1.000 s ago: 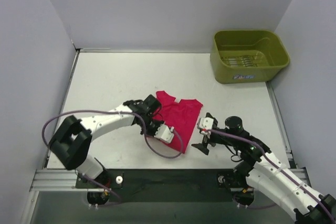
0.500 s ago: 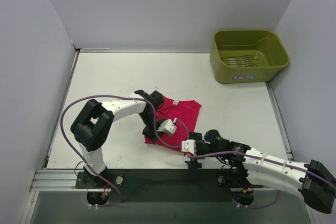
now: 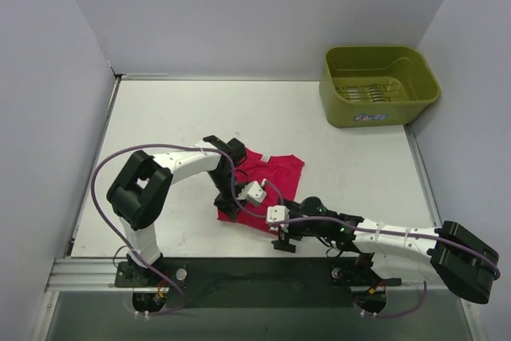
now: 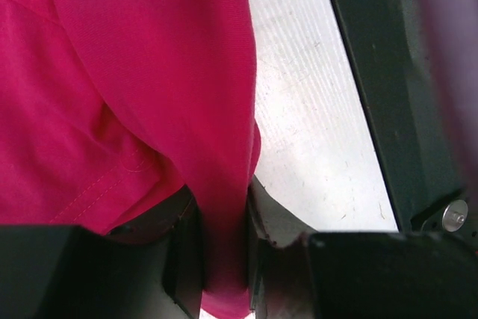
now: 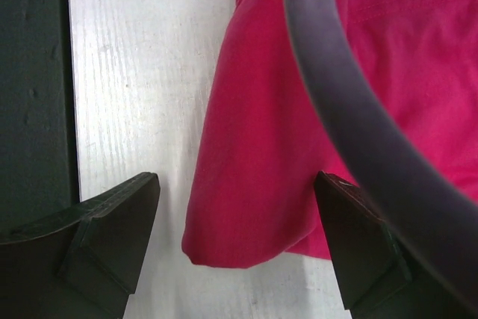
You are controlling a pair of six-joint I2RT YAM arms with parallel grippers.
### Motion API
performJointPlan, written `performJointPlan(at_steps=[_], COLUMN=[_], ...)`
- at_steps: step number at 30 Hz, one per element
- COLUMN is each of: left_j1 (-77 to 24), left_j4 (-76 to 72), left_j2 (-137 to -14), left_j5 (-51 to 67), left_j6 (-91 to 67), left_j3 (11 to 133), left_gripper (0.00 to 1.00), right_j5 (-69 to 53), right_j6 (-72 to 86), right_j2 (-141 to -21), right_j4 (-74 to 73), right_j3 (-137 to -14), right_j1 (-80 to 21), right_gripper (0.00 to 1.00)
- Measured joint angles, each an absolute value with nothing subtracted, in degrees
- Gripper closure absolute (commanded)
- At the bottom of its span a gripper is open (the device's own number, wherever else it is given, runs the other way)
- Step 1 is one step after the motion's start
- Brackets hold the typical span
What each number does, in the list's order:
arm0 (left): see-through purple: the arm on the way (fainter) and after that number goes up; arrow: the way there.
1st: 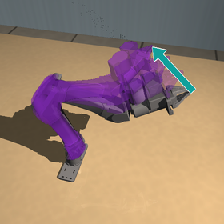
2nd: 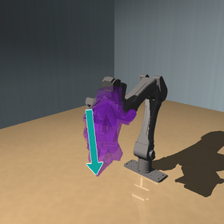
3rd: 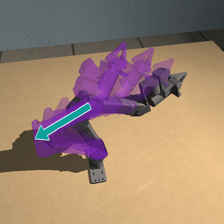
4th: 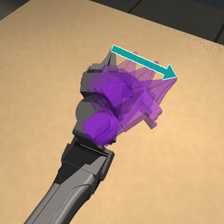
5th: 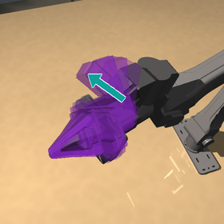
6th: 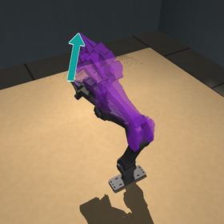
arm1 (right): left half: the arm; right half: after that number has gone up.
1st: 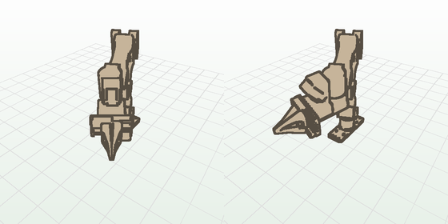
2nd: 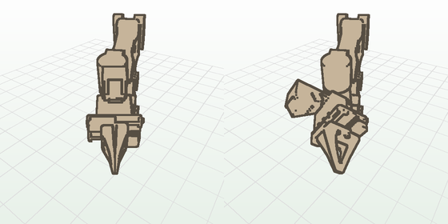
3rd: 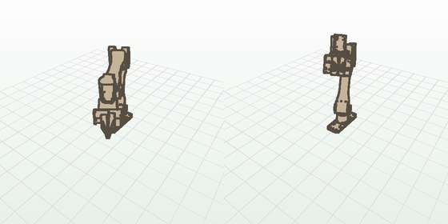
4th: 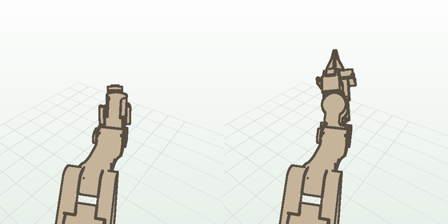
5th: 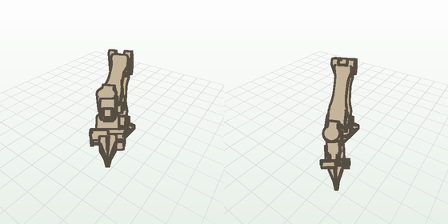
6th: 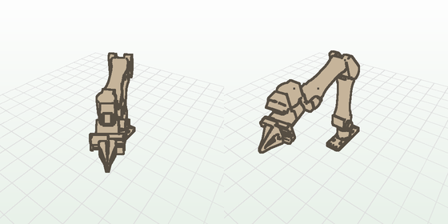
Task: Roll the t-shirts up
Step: Roll the T-shirt to the center of the board.
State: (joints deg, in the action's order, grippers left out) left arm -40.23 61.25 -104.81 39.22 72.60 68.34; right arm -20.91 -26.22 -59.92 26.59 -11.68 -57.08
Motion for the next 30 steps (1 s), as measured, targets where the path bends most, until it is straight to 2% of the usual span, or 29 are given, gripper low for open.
performJointPlan(at_steps=[1,3,4,8,14,19,23,30], left_j1=[-40.2,-40.1,-40.0,-39.2,-38.9,-37.4,-34.8,-32.4], left_j4=[61.8,63.0,63.9,67.1,72.1,73.8,74.2,74.9], left_j2=[-104.8,-104.9,-105.0,-105.8,-110.0,-119.3,-124.6,-125.4], left_j5=[39.6,40.3,40.9,43.4,45.8,47.8,49.7,51.7], left_j6=[72.9,73.8,74.4,77.0,80.0,80.8,80.8,77.0], left_j3=[68.5,68.9,69.4,71.4,75.1,82.3,85.0,85.0], left_gripper=[0.64,0.62,0.62,0.60,0.72,0.83,0.87,0.84], right_j5=[-20.9,-21.2,-21.5,-25.7,-36.7,-49.4,-58.7,-72.1], right_j6=[-25.6,-23.9,-23.5,-19.5,-13.3,-7.2,-3.5,-0.6], right_j2=[-60.2,-61.2,-61.8,-63.5,-65.1,-74.7,-82.1,-93.6], right_j4=[27.0,26.8,26.0,19.2,11.6,9.6,9.8,9.4], right_j3=[-11.7,-12.3,-13.1,-18.0,-22.7,-26.9,-29.5,-36.0], right_j1=[-57.1,-56.6,-55.9,-50.9,-41.3,-33.8,-29.3,-24.1], right_gripper=[0.34,0.56,0.71,0.91,0.92,0.93,0.94,0.95])
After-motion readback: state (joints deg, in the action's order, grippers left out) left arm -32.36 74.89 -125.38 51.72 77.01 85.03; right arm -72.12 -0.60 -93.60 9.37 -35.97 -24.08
